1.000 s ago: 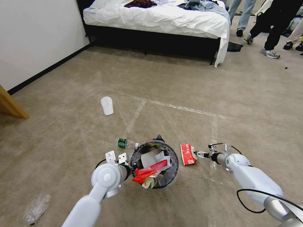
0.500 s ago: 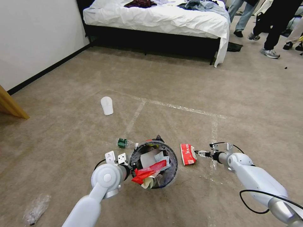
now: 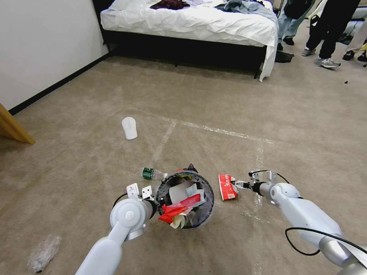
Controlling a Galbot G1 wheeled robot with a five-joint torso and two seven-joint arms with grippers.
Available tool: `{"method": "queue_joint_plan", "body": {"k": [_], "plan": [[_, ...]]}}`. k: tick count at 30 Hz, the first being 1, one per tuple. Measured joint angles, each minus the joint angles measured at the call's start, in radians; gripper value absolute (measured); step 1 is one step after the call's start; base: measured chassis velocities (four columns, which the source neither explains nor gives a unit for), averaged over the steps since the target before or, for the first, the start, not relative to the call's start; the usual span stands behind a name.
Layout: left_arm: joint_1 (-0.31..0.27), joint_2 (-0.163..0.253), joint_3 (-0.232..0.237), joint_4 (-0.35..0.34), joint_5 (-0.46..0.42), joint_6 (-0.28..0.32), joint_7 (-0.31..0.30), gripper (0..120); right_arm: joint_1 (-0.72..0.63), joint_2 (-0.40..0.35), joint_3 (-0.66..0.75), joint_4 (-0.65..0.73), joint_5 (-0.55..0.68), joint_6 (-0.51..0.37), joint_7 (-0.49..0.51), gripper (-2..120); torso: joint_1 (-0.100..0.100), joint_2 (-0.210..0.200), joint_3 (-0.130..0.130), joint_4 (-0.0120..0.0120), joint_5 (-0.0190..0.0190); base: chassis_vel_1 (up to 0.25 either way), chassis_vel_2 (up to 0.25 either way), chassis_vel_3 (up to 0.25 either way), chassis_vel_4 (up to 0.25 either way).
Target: Pick up the trash bin and place the garbage on the floor into it.
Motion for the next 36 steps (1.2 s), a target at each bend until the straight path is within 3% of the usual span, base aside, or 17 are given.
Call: {"method": "queue_joint_plan", "body": {"k": [11,21,36], "plan": [[0.000,-0.010,0.001,0.009,0.008,0.000,0.004,0,0.019,0.095,0.007,-0.109,-0.060,0.057,0.011,100,0.000,0.000,0.000,-0.0001,0.0000,0.000,0.000,0.000,0.000],[0.002,-0.015,0.004,0.016,0.019,0.000,0.007,0,0.022,0.109,0.012,-0.120,-0.072,0.070,0.024,99,0.000,0.000,0.000,0.0001,0.0002,0.000,0.000,0.000,0.000],[0.004,-0.024,0.011,0.017,0.030,0.000,0.008,0,0.003,0.083,0.018,-0.092,-0.072,0.070,0.030,46,0.000,0.000,0.000,0.0003,0.0008,0.000,0.000,0.000,0.000]]}}
